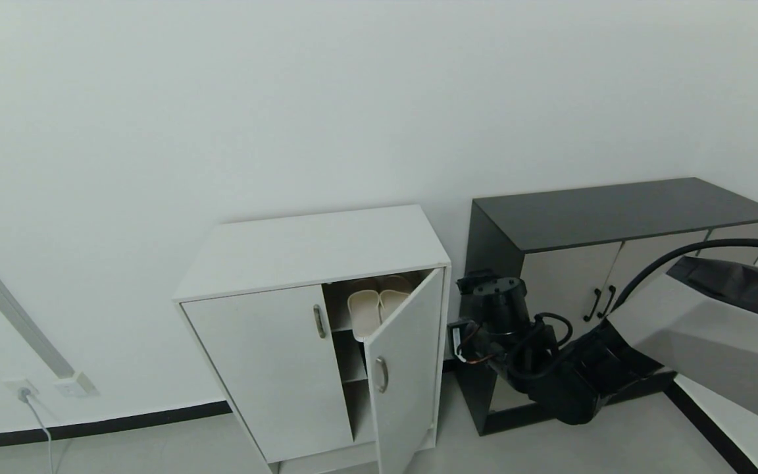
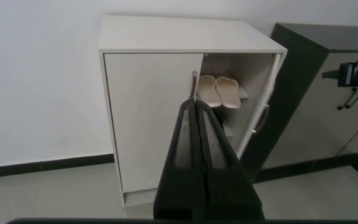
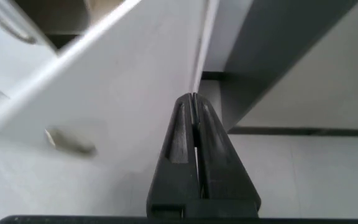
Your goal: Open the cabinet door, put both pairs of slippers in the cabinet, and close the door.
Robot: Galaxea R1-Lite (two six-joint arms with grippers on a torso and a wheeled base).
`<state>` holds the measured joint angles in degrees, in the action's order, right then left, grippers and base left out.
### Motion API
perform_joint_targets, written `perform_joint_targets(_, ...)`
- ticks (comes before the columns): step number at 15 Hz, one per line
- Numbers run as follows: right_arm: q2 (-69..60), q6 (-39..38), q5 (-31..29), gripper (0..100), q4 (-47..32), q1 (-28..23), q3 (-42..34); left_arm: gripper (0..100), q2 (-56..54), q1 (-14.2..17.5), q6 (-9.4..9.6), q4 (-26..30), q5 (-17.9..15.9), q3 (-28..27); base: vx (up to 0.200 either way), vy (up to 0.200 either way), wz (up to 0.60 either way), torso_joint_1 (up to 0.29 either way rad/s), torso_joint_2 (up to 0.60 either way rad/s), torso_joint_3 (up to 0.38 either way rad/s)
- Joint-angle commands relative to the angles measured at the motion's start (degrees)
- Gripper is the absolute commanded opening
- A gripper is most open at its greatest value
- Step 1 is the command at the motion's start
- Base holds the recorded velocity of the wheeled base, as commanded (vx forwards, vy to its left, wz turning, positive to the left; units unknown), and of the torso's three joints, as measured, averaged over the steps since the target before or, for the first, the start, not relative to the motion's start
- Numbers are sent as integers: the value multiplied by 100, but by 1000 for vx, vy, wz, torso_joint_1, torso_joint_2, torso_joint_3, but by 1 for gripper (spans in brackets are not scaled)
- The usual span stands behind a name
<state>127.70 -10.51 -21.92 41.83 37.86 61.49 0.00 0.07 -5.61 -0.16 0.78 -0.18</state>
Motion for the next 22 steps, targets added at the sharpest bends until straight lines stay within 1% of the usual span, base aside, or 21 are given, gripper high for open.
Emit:
perform_joint_targets(1,-43,110,21,0,98,2,-93,0,9,1,-2,-2,1,1,0,0,0,0,0,0)
perform_joint_targets(5,-26,146,47,0,212,28,-111,0,9,1,-2,-2,1,1,0,0,0,0,0,0)
perform_joint_targets(9,10,137,82,0,397,151,-102,0,9,1,-2,-2,1,1,0,0,600,0,0,1)
perform_joint_targets(11,10,137,179,0,546,151,-234,0,9,1,-2,-2,1,1,0,0,600,7,10,0)
perform_joint_targets(12,18,207,232,0,748,142,-322,0,9,1,-2,-2,1,1,0,0,0,0,0,0)
perform_joint_targets(16,62,330,241,0,1029,116,-471,0,9,1,-2,-2,1,1,0,0,0,0,0,0)
perform_joint_targets(17,62,330,293,0,1117,116,-594,0,9,1,-2,-2,1,1,0,0,0,0,0,0)
perform_joint_targets(18,18,330,566,0,1355,116,-867,0,9,1,-2,-2,1,1,0,0,0,0,0,0)
perform_joint_targets(20,-96,532,1111,0,2031,116,-1561,0,0,1,-11,-2,19,1,0,0,0,0,0,0)
perform_joint_targets(21,-96,594,1190,0,2233,116,-1693,0,9,1,-19,-2,19,1,0,0,0,0,0,0)
perform_joint_targets(22,-78,638,1348,0,2717,125,-2088,0,9,1,-19,-2,19,1,0,0,0,0,0,0)
